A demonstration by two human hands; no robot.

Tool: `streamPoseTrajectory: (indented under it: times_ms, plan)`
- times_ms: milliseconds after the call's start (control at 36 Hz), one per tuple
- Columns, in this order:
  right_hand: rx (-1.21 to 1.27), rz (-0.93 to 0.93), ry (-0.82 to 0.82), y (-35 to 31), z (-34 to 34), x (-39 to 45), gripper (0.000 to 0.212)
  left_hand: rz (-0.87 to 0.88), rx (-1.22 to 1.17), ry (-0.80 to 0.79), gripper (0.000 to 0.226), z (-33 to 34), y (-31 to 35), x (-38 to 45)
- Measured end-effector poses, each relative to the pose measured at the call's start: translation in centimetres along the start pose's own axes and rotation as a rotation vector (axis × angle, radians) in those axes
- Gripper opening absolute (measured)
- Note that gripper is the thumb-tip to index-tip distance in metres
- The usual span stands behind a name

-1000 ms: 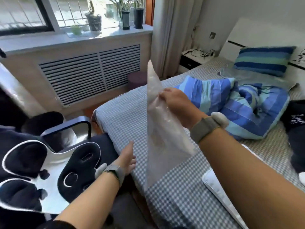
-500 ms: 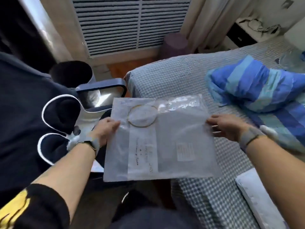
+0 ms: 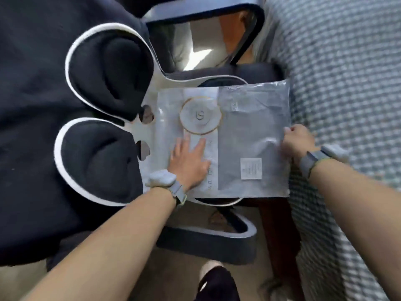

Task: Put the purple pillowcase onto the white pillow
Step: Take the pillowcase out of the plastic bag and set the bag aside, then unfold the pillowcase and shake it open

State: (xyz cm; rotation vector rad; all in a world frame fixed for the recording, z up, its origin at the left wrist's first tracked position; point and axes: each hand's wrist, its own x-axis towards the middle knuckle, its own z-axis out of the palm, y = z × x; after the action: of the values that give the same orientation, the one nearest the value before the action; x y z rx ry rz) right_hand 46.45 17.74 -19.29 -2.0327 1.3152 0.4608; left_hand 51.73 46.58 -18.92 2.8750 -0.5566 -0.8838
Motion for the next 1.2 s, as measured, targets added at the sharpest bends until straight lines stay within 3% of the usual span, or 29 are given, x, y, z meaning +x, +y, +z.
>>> streamPoseTrajectory:
  times_ms: [83,139,195,222,278,306,361,473,639,750,834,945,1001,1028,1112,1195]
  plan:
    - [-0.044,-0.044,0.151,-0.3,2.1,-0.8,0.042,-0.090,0.038,-0.124,0.072,4.5,-0.4,1.3]
    - [-0.116,-0.297,0.341,0.6,3.3,-2.7,0.054,-0.197,0.051,-0.126,0.074,6.1,-1.2,1.8]
    - [-0.265,-0.581,0.408,2.6,4.3,-4.6,0.058,-0.219,0.096,-0.116,0.075,7.1,-1.6,2.4]
    - [-0.348,-0.696,0.331,3.6,5.9,-5.4,0.058,-0.223,0.132,-0.107,0.075,7.2,-2.8,2.4]
    - [-0.541,-0.720,0.008,5.7,7.0,-6.9,0.060,-0.203,0.196,-0.119,0.076,6.5,-3.4,2.8]
    - [-0.615,-0.692,-0.153,6.1,8.0,-7.6,0.062,-0.224,0.210,-0.135,0.077,6.2,-4.5,2.6]
    - [-0.639,-0.630,-0.320,7.5,8.3,-8.0,0.067,-0.225,0.275,-0.118,0.077,5.8,-4.8,2.5]
    - [-0.351,-0.621,-0.266,7.4,6.1,-8.6,0.065,-0.216,0.248,-0.100,0.077,4.3,-2.3,0.2]
    - [-0.170,-0.499,-0.153,8.4,0.7,-11.5,0.053,0.010,0.112,-0.174,0.068,0.9,4.9,-4.0]
    - [-0.065,-0.281,-0.018,12.7,-7.4,-14.4,0.053,0.164,0.098,-0.267,0.063,-1.6,13.2,-6.8]
    - [0.017,-0.050,0.083,20.1,-16.5,-18.3,0.052,0.340,0.168,-0.321,0.056,-2.7,23.2,-11.2]
    - [0.088,0.175,0.199,27.5,-23.7,-21.8,0.048,0.403,0.329,-0.373,0.047,-2.7,31.6,-15.1]
    - [0.169,0.318,0.307,36.1,-29.0,-26.2,0.045,0.549,0.407,-0.441,0.047,-0.9,39.7,-20.5]
    - [0.196,0.339,0.330,37.2,-29.5,-25.8,0.044,0.573,0.415,-0.461,0.046,-1.6,40.7,-20.8]
    - [0.288,0.471,0.414,48.3,-32.4,-30.2,0.039,0.650,0.362,-0.557,0.047,1.4,48.4,-27.8]
    - [0.349,0.581,0.400,58.6,-32.8,-35.0,0.026,0.690,0.296,-0.582,0.049,6.3,55.0,-34.7]
